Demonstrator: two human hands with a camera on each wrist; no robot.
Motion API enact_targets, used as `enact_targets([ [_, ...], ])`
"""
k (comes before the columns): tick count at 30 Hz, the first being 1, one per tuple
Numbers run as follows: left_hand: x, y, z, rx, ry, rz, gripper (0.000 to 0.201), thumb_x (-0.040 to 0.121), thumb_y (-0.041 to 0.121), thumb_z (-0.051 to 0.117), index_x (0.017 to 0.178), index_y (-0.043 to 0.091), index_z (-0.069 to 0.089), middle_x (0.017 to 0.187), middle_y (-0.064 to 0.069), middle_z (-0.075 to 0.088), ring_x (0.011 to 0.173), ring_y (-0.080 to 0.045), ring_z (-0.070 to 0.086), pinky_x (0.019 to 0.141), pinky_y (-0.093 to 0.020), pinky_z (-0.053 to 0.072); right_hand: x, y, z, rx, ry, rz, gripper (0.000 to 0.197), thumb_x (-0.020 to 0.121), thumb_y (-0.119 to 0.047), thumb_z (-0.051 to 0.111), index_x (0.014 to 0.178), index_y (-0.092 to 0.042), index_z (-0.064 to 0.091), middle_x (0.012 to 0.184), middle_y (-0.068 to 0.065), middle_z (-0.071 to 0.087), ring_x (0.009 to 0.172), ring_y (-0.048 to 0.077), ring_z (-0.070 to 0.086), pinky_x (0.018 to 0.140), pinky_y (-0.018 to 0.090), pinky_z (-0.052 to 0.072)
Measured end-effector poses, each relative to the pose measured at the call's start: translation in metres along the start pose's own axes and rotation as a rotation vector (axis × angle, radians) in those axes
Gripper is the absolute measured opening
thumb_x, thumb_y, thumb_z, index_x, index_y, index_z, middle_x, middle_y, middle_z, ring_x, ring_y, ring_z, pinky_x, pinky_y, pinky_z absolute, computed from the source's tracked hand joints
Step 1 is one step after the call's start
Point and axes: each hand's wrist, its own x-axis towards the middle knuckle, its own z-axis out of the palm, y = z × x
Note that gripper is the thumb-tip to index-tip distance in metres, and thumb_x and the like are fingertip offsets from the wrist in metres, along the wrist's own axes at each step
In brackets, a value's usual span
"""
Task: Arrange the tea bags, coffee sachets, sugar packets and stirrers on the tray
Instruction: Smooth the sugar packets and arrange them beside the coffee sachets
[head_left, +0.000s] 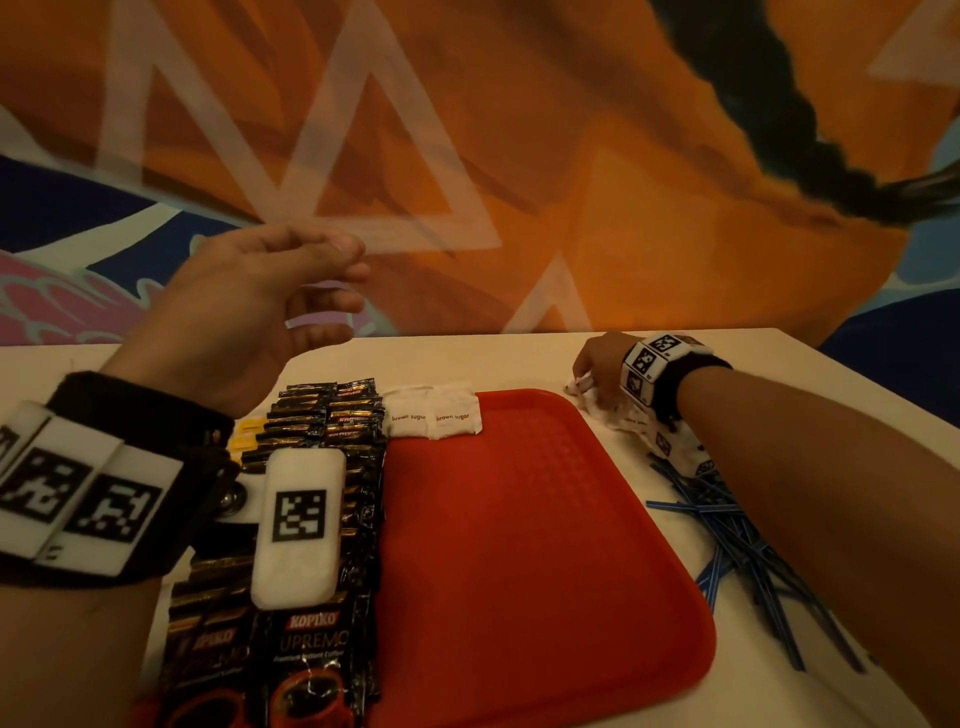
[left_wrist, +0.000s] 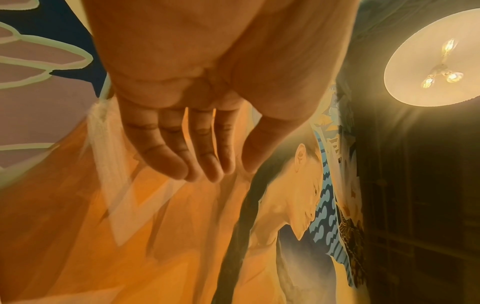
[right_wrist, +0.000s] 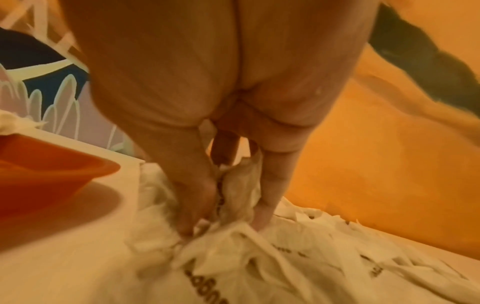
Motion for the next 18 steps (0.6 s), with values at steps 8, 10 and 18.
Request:
enact_targets([
  [8, 0.002, -0.004, -0.001, -0.042, -0.023, -0.031, 0.021, 0.083, 0.026, 0.065, 0.101, 0.014, 0.067, 0.087, 0.002, 0.071, 0.077, -0.012, 0.065, 0.059, -0.021, 0.056, -0.015, 0.009, -0.031, 0.37, 0.205, 0.053, 0.03, 0.083, 0.0, 0.064, 0.112, -0.003, 0.07, 0.079, 0.006, 0.061, 0.062, 0.017, 0.05, 0.045, 0.015, 0.034],
  [10, 0.001, -0.006, 0.001, -0.066, -0.049, -0.047, 0.029, 0.074, 0.03, 0.067, 0.1, 0.015, 0.067, 0.088, 0.002, 0.071, 0.078, -0.012, 0.065, 0.064, -0.023, 0.055, -0.024, 0.009, -0.044, 0.476, 0.307, 0.027, 0.027, 0.081, -0.004, 0.07, 0.107, -0.001, 0.07, 0.086, 0.018, 0.065, 0.068, 0.027, 0.055, 0.05, 0.017, 0.037],
  [18, -0.001, -0.02, 0.022, -0.134, 0.043, -0.297, 0.051, 0.089, 0.053, 0.062, 0.125, 0.017, 0.061, 0.121, -0.006, 0.063, 0.112, -0.028, 0.061, 0.076, -0.04, 0.057, -0.087, -0.049, -0.1, 1.273, 0.286, -0.388, 0.022, 0.076, 0.025, 0.061, 0.084, 0.005, 0.061, 0.074, 0.01, 0.07, 0.069, 0.016, 0.069, 0.063, 0.025, 0.055],
])
